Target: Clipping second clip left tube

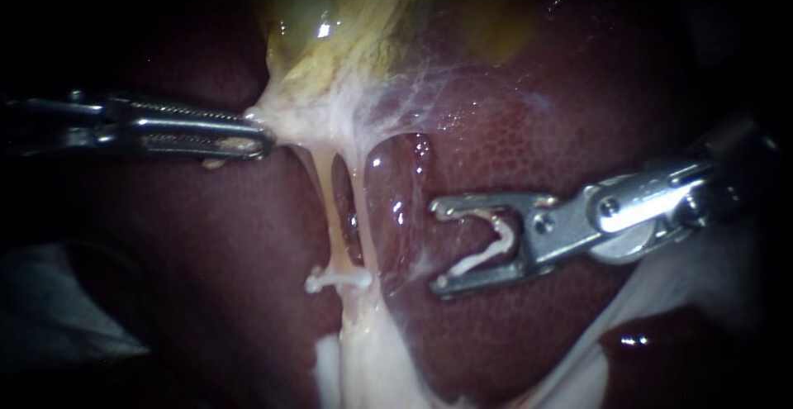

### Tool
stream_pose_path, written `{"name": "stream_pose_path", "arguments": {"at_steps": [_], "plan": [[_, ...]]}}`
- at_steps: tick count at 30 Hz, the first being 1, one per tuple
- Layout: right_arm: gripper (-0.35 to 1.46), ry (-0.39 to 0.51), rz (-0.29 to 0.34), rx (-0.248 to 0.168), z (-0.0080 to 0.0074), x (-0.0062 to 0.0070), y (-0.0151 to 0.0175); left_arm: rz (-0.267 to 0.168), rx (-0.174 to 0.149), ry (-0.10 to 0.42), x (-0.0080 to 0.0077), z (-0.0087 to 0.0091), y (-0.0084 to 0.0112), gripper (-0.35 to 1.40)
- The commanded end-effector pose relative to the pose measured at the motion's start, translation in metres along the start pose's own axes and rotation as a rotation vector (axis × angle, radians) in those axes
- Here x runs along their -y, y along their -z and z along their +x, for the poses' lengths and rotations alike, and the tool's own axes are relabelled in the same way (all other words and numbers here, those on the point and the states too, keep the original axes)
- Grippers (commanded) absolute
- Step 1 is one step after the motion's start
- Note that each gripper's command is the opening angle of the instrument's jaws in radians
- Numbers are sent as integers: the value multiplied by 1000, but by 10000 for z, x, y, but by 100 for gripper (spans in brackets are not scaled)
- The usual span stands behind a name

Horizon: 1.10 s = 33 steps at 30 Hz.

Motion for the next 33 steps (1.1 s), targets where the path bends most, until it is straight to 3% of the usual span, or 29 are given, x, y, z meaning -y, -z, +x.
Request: {"name": "stream_pose_path", "arguments": {"at_steps": [1, 7, 12, 21, 28, 33], "plan": [[50, -11, -1, -6, 1, 0, -7, 0, 0, 0, 0, 0, -1, -35], [50, -53, 18, -16, -5, -2, -50, 1, 0, 0, 0, 0, -2, -35], [50, -88, 22, -18, -17, -13, -74, 1, 0, 0, 0, 0, -2, -35], [50, -136, 41, -38, -43, -33, -87, 1, 0, -1, 0, -1, -2, -35], [49, -203, 165, -150, -43, -38, -105, 2, -1, -1, 0, -1, -3, -35], [50, -221, 189, -201, -33, -49, -128, 2, -1, -1, 0, -1, -4, -35]]}}
